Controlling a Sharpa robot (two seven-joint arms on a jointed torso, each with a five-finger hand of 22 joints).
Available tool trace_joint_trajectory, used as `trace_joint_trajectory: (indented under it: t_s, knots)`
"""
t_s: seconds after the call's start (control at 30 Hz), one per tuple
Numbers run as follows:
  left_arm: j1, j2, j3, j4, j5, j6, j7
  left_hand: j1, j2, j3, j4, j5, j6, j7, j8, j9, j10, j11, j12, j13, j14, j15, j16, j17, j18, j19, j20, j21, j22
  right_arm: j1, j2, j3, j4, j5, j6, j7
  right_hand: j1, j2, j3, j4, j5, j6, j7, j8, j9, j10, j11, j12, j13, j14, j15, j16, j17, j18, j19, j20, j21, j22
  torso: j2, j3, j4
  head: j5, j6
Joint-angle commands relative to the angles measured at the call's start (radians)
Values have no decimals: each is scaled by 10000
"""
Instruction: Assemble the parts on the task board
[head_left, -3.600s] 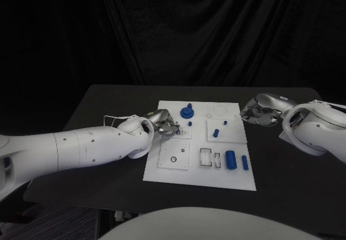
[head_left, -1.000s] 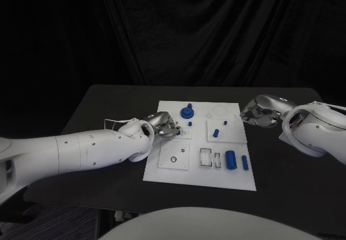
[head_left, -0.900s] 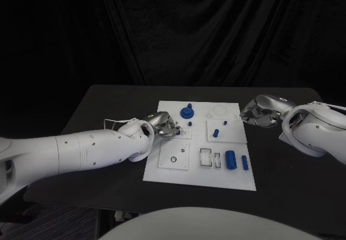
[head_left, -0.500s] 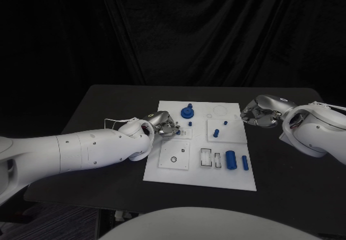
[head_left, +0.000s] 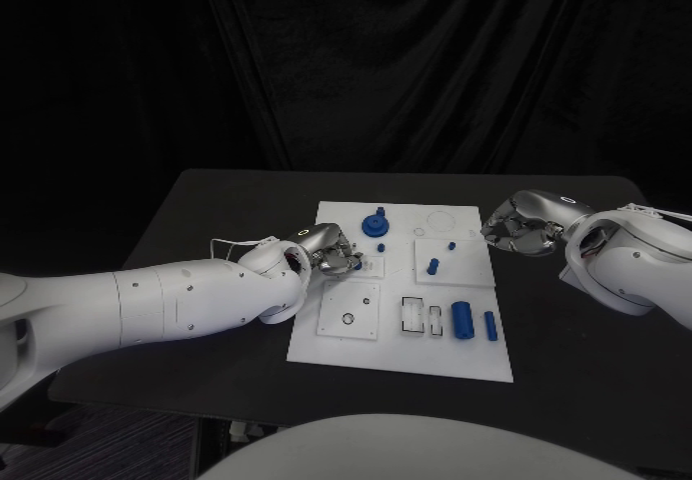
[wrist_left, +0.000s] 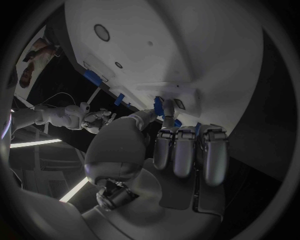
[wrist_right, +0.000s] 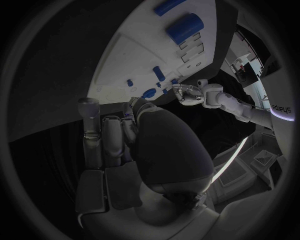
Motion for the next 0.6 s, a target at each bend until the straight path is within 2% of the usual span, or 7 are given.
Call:
trace_joint_trajectory:
  t_s: [0.03, 0.2, 0.43, 0.6]
  knots:
    - [-44, 1, -12, 41, -13, 81, 82, -148, -73, -45, 155, -154, 23, -50, 27, 19, 1037, 30, -4, 2619, 1057, -4, 27, 2633, -138, 1052, -17, -34, 2634, -23, -7, 8, 5, -15, 38, -186, -9, 7, 65, 10, 47, -15, 48, -58, 5, -82, 12, -62, -11, -48, -3, -32, -10, 127, -74, -10, -36, 660, 5, 0, 4, -2, 2]
    - [-49, -7, -12, 42, -13, 83, 81, -366, -88, -207, 396, -407, 36, -39, 9, 5, 1037, 43, -4, 2619, 1057, 5, 27, 2633, -138, 1052, -5, -34, 2634, -24, -12, 8, 7, -15, 43, -191, -9, 7, 65, 10, 47, -15, 48, -58, 5, -82, 12, -62, -11, -48, -3, -32, -10, 127, -74, -10, -36, 660, -1, 2, 1, -7, 2]
    - [-53, -28, -12, 37, -13, 116, 41, -673, -68, -663, 937, -1324, 71, -14, -57, -60, 1037, 65, -4, 2619, 1057, 28, 27, 2633, -138, 1052, 17, -34, 2634, -24, -18, 8, 7, -15, 57, -200, -9, 7, 65, 10, 47, -15, 48, -58, 5, -82, 12, -62, -11, -48, -3, -32, -10, 127, -74, -10, -36, 660, -4, 1, -2, 5, 2]
    - [-55, -41, -12, 32, -13, 135, 31, -711, -61, -769, 1050, -1472, 75, -6, -79, -81, 1037, 74, -4, 2619, 1057, 34, 27, 2633, -138, 1052, 22, -34, 2634, -24, -15, 8, 4, -15, 69, -205, -9, 7, 65, 10, 47, -15, 48, -58, 5, -82, 12, -62, -11, -48, -3, -32, -10, 127, -74, -10, -36, 660, 0, 4, -3, 7, 2]
